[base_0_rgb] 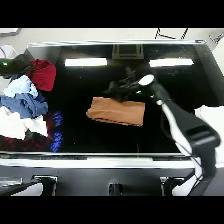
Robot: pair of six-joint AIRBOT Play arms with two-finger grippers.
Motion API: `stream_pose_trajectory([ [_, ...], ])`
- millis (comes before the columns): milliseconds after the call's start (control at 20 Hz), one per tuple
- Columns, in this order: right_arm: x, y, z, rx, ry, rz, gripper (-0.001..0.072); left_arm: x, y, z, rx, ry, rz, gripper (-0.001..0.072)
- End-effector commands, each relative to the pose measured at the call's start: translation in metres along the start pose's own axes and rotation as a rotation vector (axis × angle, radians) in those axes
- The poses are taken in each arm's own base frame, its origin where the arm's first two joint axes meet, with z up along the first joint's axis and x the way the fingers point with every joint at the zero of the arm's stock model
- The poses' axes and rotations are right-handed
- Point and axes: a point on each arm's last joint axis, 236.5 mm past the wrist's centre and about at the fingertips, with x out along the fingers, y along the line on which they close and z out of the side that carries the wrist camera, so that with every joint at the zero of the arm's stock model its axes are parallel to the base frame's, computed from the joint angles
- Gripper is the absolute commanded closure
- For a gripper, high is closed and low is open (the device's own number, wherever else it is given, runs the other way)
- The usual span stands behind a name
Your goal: Fold the clothes and pants, and hang the long-sleeved shirts on hangers.
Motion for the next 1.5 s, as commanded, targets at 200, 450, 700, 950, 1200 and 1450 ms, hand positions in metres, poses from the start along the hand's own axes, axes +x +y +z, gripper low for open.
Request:
stream_pose_trajectory([
  [200, -0.157, -0.203, -0.067, 0.335, 0.234, -0.485, 0.0070, -0.015, 0.001, -0.013, 0.059, 0.046, 0.016, 0.0684],
  [450, -0.076, -0.184, -0.083, 0.368, 0.139, -0.164, 0.0084, -0.011, -0.020, -0.021, 0.091, 0.067, -0.017, 0.0683],
  [700, -0.056, -0.182, -0.069, 0.357, 0.065, -0.146, 0.0348, -0.007, -0.041, -0.029, 0.125, 0.083, -0.050, 0.0683],
  [950, -0.091, -0.136, -0.016, 0.193, -0.016, 0.000, 0.0674, -0.006, -0.047, -0.031, 0.134, 0.086, -0.059, 0.0683],
  [1200, -0.267, -0.138, 0.070, 0.144, -0.285, -0.125, 0.0674, -0.006, -0.047, -0.030, 0.134, 0.085, -0.059, 0.0683],
  [1450, -0.445, -0.170, 0.078, 0.236, -0.589, -0.293, 0.0674, -0.006, -0.047, -0.027, 0.133, 0.071, -0.060, 0.0683],
])
